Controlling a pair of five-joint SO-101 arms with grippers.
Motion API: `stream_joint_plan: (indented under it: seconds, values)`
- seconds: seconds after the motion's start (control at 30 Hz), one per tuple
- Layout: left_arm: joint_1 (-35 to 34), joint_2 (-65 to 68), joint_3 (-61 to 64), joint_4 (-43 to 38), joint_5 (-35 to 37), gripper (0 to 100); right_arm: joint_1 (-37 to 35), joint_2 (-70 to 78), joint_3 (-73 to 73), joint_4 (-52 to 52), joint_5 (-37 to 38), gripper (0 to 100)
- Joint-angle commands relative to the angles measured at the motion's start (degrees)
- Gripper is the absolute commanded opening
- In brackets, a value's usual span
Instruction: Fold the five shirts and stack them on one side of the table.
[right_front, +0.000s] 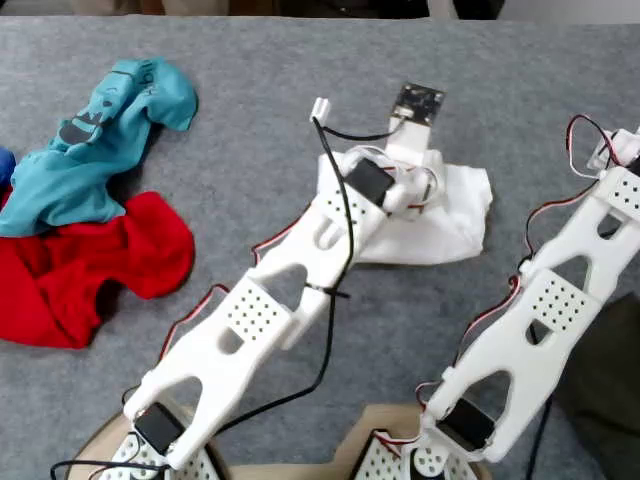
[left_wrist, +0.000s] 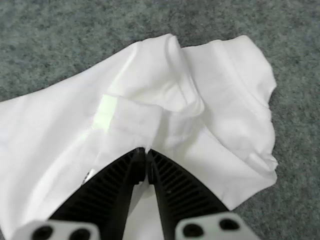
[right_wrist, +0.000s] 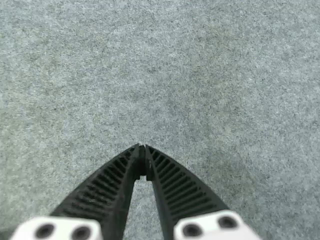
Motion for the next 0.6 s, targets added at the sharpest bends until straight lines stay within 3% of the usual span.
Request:
stream_joint_plan:
  seconds: [0.0, 0.37, 0.57]
  values:
    - [2.1, -4.9, -5.0, 1.8, -0.2, 2, 0.1, -0.5, -2.6, -1.1, 0.4, 0.7]
    - [10.5, -5.8, -6.7, 5.2, -0.2, 2, 0.2, -0.6, -2.6, -1.1, 0.4, 0.7]
    - [11.3, -5.8, -6.7, 5.3, -0.2, 2, 0.6, -0.6, -2.6, -1.1, 0.4, 0.7]
